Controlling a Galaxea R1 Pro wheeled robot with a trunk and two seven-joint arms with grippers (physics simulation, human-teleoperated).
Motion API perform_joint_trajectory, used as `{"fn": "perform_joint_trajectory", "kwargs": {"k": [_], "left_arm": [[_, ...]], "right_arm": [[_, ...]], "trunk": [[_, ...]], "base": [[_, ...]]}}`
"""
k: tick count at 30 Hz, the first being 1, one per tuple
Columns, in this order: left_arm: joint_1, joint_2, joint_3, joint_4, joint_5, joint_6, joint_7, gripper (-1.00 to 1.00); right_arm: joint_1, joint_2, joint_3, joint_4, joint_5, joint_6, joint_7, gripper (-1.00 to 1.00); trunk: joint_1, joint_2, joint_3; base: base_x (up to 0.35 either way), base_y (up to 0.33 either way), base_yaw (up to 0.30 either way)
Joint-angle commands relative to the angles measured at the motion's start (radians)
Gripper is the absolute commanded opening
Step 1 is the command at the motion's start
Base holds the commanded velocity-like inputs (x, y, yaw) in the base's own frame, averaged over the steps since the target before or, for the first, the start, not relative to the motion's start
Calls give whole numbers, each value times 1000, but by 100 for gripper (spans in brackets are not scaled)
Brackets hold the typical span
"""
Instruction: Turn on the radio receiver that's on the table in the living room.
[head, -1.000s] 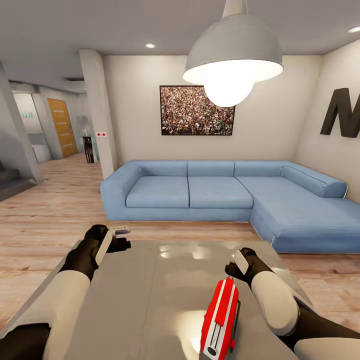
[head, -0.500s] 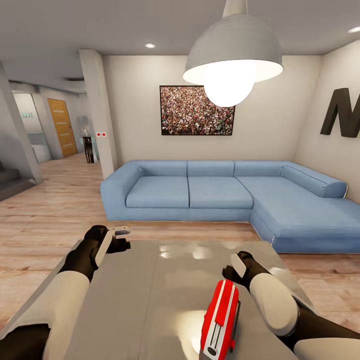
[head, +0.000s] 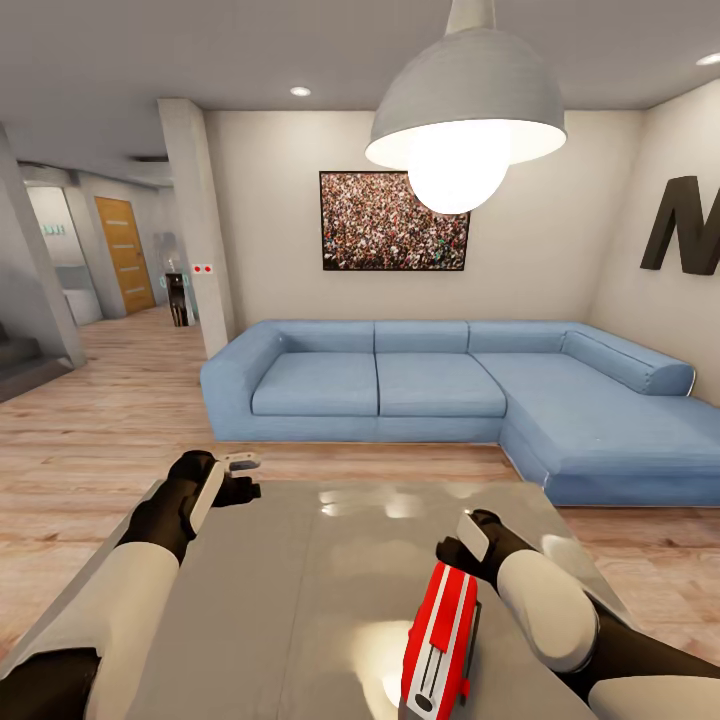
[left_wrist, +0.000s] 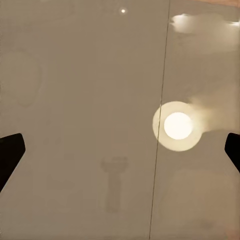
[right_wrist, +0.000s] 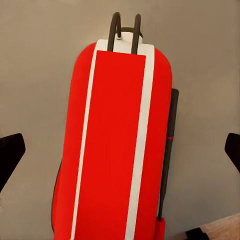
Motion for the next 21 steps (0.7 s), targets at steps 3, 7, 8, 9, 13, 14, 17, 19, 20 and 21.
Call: {"fn": "perform_joint_trajectory", "kwargs": {"k": [3,7,8,9,13,14,17,19,20,21], "left_arm": [[0,0,0,0,0,0,0,100],[0,0,0,0,0,0,0,100],[0,0,0,0,0,0,0,100],[0,0,0,0,0,0,0,100],[0,0,0,1,0,0,0,100],[0,0,0,1,0,0,0,100],[0,1,0,1,0,0,0,100],[0,1,0,1,0,0,0,100],[0,1,0,1,0,0,0,100],[0,1,0,1,0,0,0,100]], "right_arm": [[0,0,-1,2,1,0,3,100],[0,0,-1,11,1,0,4,100],[0,-1,-1,11,2,0,4,100],[0,-1,-1,12,2,0,4,100],[0,-2,-1,12,2,0,5,100],[0,-2,-2,12,2,0,5,100],[4,-7,-2,12,2,-1,7,100],[10,-8,-2,12,1,-2,7,100],[12,-8,-2,12,1,-2,7,100],[13,-8,-2,12,1,-2,7,100]], "trunk": [[0,0,0],[0,0,0],[0,0,0],[0,0,0],[0,0,0],[0,0,0],[0,0,0],[0,0,0],[0,0,0],[0,0,0]], "base": [[0,0,0],[0,0,0],[0,0,0],[0,0,0],[0,0,0],[0,0,0],[0,0,0],[0,0,0],[0,0,0],[0,0,0]]}}
